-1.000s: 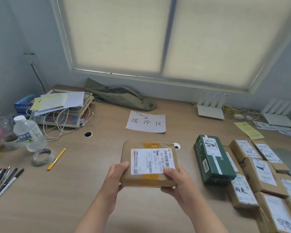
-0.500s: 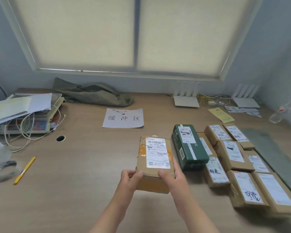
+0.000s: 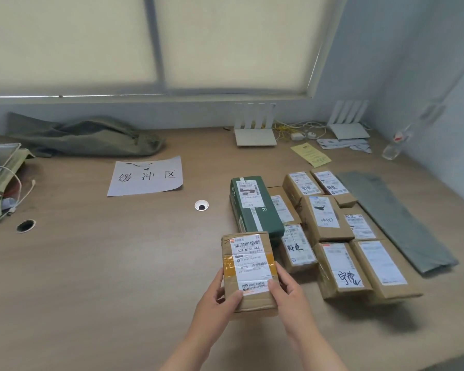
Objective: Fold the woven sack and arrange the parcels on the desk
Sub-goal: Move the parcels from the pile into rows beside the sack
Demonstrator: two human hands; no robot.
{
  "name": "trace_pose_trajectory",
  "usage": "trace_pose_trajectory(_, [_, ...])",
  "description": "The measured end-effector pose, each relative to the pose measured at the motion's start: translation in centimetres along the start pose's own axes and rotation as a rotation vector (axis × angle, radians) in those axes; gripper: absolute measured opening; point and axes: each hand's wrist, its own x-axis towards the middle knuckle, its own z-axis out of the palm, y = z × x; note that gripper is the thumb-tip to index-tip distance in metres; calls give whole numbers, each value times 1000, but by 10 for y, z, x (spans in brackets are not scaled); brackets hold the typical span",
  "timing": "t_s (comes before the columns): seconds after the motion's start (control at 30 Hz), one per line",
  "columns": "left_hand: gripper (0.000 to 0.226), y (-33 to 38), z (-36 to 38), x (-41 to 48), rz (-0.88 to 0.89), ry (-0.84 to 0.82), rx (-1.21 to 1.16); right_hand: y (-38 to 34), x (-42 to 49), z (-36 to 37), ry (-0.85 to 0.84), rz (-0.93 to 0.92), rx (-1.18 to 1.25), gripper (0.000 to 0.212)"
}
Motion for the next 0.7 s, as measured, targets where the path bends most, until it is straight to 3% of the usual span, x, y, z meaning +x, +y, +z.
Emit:
trace_pose_trajectory(0.3, [66,-28,63,42,-85,59,102,37,46,-48,3,120,-107,46])
trace_pose_trajectory(0.7, [57,-34,94,81,-87,113,167,48,90,-64,40,149,-189,46])
